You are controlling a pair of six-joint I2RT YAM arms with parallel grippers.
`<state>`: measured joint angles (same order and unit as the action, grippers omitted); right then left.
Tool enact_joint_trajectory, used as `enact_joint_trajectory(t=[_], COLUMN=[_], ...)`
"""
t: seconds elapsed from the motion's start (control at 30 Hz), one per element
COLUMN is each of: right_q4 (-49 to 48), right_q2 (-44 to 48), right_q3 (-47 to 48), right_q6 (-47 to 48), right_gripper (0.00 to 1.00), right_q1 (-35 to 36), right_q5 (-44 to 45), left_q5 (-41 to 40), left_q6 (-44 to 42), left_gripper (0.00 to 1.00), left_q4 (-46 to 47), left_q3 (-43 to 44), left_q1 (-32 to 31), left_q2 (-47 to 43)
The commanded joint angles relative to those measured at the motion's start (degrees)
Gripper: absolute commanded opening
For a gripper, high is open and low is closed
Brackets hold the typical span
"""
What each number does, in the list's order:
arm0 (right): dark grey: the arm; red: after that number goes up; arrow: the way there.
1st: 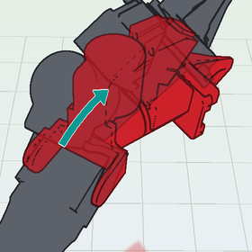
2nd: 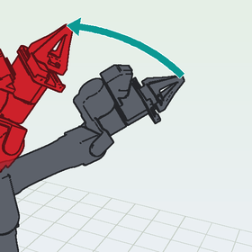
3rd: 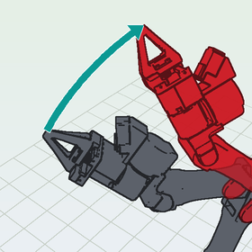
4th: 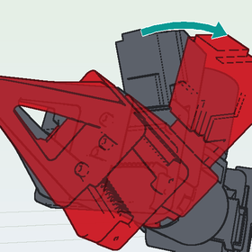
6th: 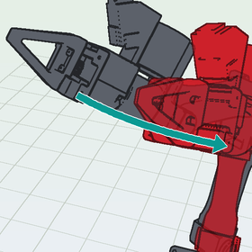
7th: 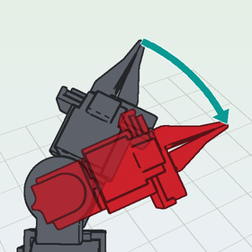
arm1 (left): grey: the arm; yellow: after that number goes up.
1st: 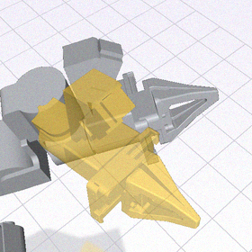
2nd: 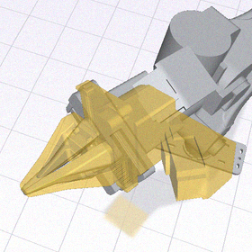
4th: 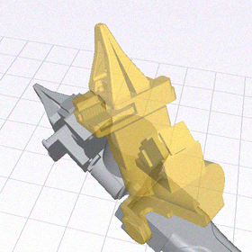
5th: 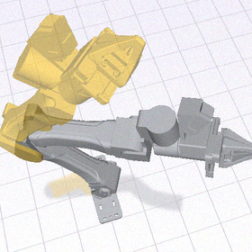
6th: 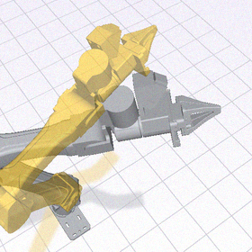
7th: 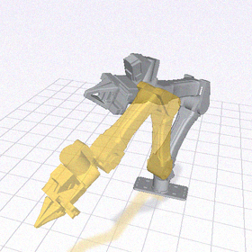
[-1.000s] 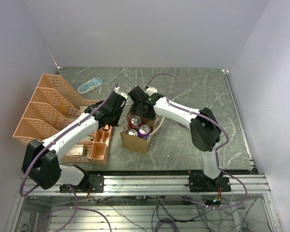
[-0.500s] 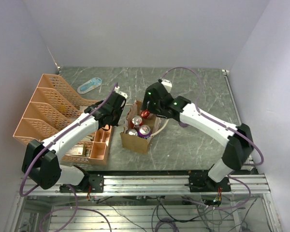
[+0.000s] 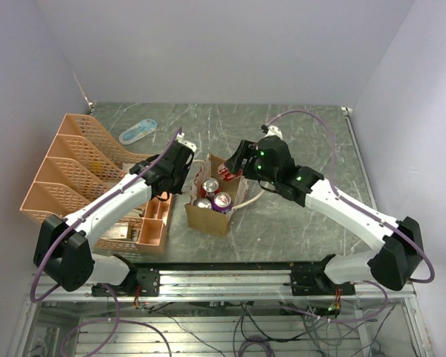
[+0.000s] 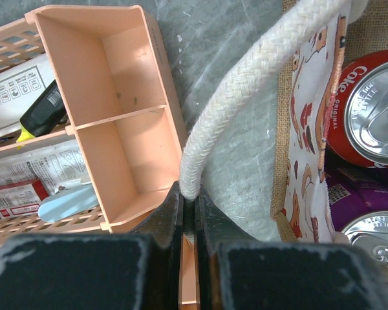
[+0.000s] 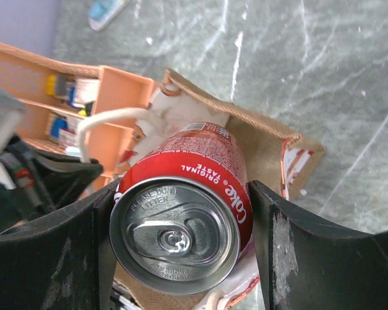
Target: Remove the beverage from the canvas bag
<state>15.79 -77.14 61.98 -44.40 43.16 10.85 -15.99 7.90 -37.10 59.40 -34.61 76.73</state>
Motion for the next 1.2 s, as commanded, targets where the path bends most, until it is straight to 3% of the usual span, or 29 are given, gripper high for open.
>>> enact_joint_trajectory(t=[0.0,0.23,0.43,0.6,0.67,0.87,1.17], right_q4=[-8.1,-5.6,2.8,7.8,8.5,11.1,11.0], right_q2=[4.8,12.3,15.0,16.9,17.7,17.3,9.4], right_q3=[2.5,4.5,6.2,0.9,-1.3,-4.3,-6.3], right_q6=[2.9,10.5,17.9,13.4,12.3,7.8,-1.1], right_gripper=[0.0,0.0,0.0,0.0,0.0,0.0,0.0], right_q1=[-1.8,-2.9,-3.0,-3.5,-5.3,-20.1,-30.8], right_q5=[-3.0,4.4,26.8,49.2,53.4,47.5,30.0], left_q5=[1.6,1.7,1.9,2.0,2.1,2.3,2.1], left_q6=[-0.5,-0.6,-0.5,-0.6,-0.6,-0.6,-0.6], left_gripper=[0.07,0.07,0.07,0.07,0.07,0.07,0.07], left_q4=[1.4,1.3,1.3,1.2,1.2,1.2,1.1], left_q3=[1.6,1.6,1.6,1.6,1.7,1.7,1.7], left_q1=[-0.1,-0.1,-0.1,-0.1,-0.1,-0.1,-0.1], left_q2=[0.2,0.4,0.3,0.4,0.6,0.9,0.9])
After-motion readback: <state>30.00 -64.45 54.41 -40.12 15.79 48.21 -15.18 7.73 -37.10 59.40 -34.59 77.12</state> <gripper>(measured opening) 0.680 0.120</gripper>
